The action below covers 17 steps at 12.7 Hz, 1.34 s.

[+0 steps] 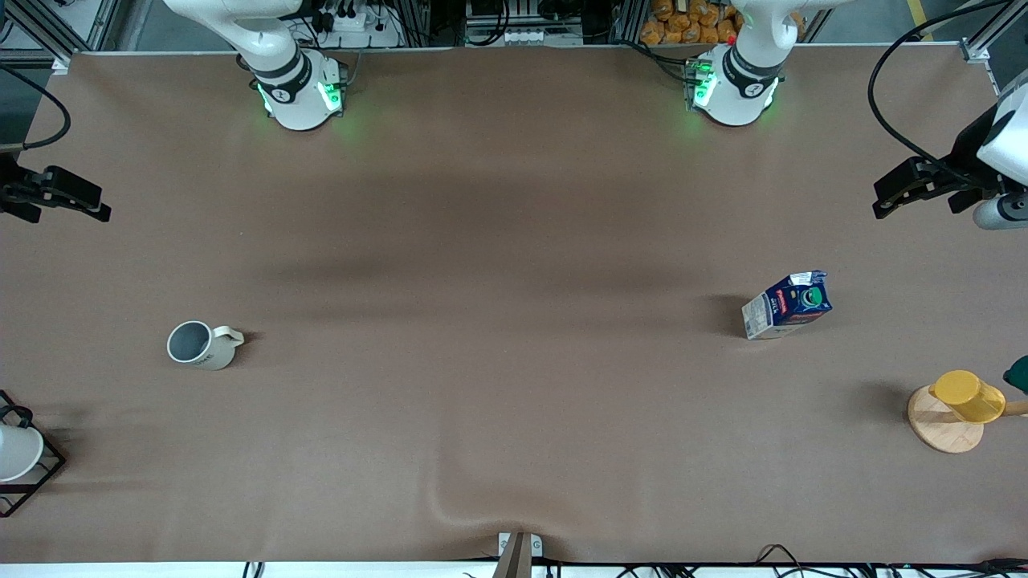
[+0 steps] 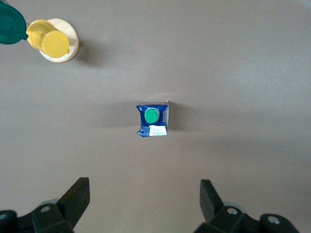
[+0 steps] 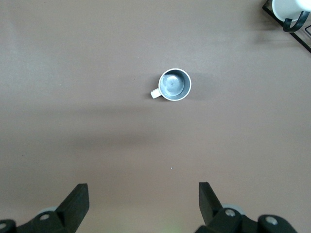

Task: Place milk next to cup

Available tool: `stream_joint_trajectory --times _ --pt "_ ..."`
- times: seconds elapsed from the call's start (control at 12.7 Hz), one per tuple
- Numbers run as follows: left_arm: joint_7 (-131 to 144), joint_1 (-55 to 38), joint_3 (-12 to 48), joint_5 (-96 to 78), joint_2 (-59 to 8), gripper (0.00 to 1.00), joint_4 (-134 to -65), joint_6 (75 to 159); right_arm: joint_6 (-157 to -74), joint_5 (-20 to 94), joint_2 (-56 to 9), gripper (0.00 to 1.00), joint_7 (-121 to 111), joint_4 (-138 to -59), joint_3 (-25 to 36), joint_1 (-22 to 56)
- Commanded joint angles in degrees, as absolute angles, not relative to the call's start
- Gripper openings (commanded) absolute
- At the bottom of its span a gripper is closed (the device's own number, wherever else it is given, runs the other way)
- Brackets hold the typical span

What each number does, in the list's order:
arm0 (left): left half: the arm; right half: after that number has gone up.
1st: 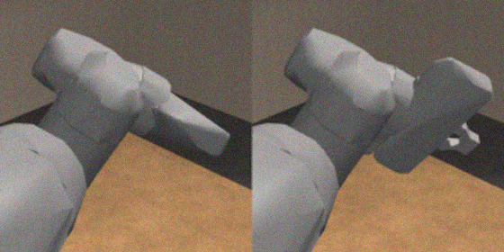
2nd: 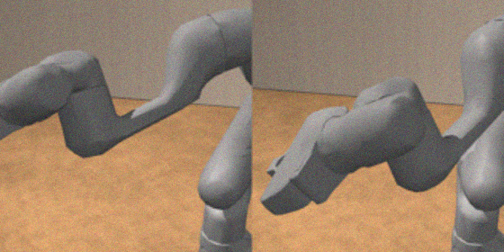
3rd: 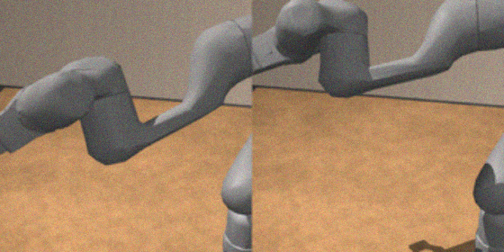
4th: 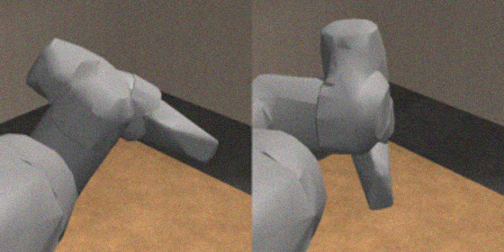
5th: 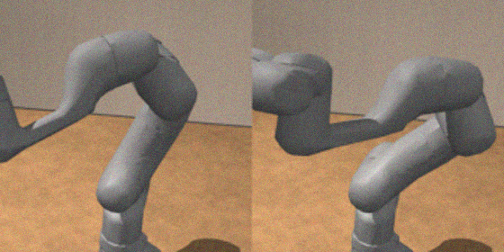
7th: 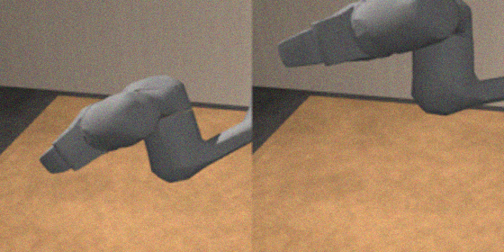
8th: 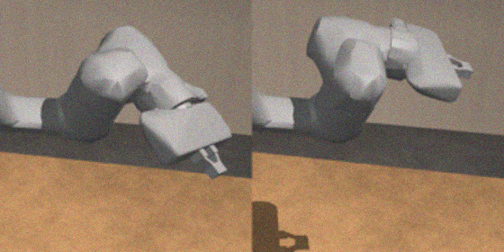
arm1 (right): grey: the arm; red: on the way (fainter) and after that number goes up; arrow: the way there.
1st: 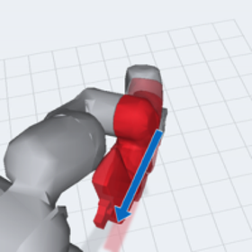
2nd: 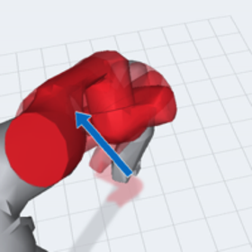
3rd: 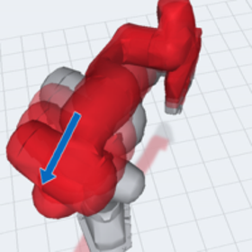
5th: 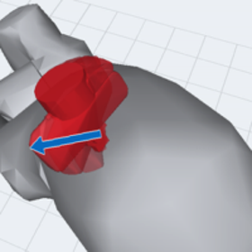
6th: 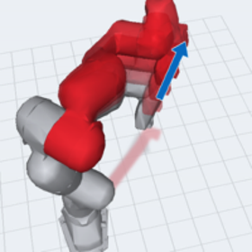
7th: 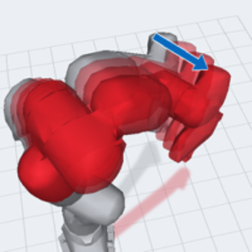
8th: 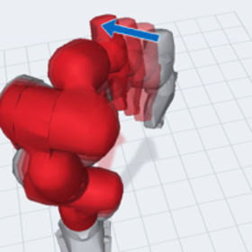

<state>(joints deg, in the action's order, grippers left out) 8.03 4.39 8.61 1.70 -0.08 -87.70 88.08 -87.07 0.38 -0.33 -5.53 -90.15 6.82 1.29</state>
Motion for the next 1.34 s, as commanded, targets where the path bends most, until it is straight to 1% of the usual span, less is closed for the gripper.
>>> stream_joint_trajectory --times 0.0,0.16,0.31,0.39,0.55,0.79,0.87,1.1,1.26 --pt "7.65 4.75 8.79 2.64 -0.61 1.00 -86.22 86.66 -86.75 -0.44 0.18 1.00 -6.15 -90.00 6.50 0.79" --pt "7.65 4.75 8.79 2.72 -0.88 1.00 -86.22 86.57 -86.92 -0.35 0.26 1.00 -6.15 -90.00 6.42 0.88" --pt "7.56 4.66 8.79 2.81 -3.32 1.00 -86.31 87.09 -87.36 -0.18 0.09 1.00 -6.15 -90.00 6.50 0.88" --pt "7.56 4.66 8.79 3.07 -5.78 1.00 -86.40 88.75 -87.19 -0.18 0.09 1.00 -6.15 -90.09 6.50 0.79" --pt "7.91 4.48 8.88 7.36 -10.08 1.00 -87.45 95.77 -87.27 -0.18 -0.17 1.00 -6.15 -90.35 6.50 0.79" --pt "8.53 4.57 9.14 6.68 -14.04 1.00 -87.71 100.18 -87.28 -0.18 -0.44 1.00 -6.15 -90.61 6.59 0.44" --pt "8.53 4.57 9.05 6.59 -14.85 1.00 -88.67 101.76 -87.28 -0.18 -0.79 1.00 -6.24 -90.88 6.59 0.35" --pt "9.23 6.75 9.31 5.72 -14.50 1.00 -96.04 109.23 -87.54 -0.09 -3.24 1.00 -6.24 -93.77 6.59 -0.53" --pt "9.14 7.03 9.23 3.34 -14.33 1.00 -97.81 109.60 -89.20 -0.09 -6.31 1.00 -6.15 -93.87 6.59 -0.70"
